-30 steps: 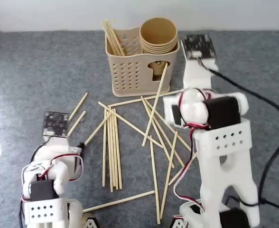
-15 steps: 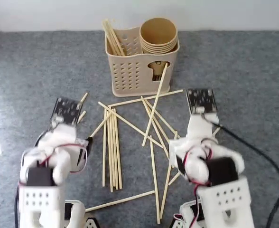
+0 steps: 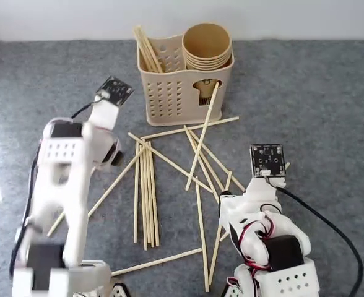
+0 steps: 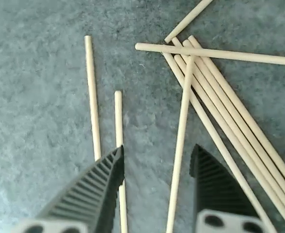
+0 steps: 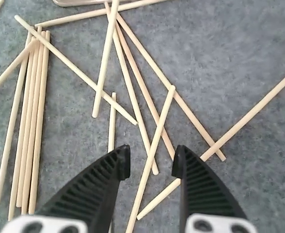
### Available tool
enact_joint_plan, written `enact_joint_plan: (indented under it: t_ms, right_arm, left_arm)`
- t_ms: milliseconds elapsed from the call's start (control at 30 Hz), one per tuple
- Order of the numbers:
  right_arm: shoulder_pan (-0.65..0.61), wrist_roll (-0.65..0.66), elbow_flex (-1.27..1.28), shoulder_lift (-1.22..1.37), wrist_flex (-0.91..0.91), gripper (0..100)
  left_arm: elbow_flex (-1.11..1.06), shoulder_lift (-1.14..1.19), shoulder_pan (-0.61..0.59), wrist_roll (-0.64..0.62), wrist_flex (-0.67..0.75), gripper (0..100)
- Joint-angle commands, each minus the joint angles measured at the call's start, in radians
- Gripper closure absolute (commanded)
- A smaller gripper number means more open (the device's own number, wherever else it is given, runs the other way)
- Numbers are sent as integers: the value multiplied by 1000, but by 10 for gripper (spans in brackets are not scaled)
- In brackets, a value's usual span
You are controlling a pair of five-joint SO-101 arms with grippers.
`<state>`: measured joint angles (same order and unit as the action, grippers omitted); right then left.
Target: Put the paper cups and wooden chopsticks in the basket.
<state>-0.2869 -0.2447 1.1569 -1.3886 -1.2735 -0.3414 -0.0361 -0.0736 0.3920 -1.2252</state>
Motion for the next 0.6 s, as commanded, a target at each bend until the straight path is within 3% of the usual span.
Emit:
enact_joint_plan:
  t_ms: [0,300,567]
  right_arm:
    - [12,-17,-6,-19,19,837]
    - [71,-18,-6,-16,24,837]
    - [68,-18,-6,-12,24,837]
  left_arm:
    - [171,186,15,17,-2,783]
    - [317,466,94,14,-3,785]
    - [354,427,103,-64,-15,786]
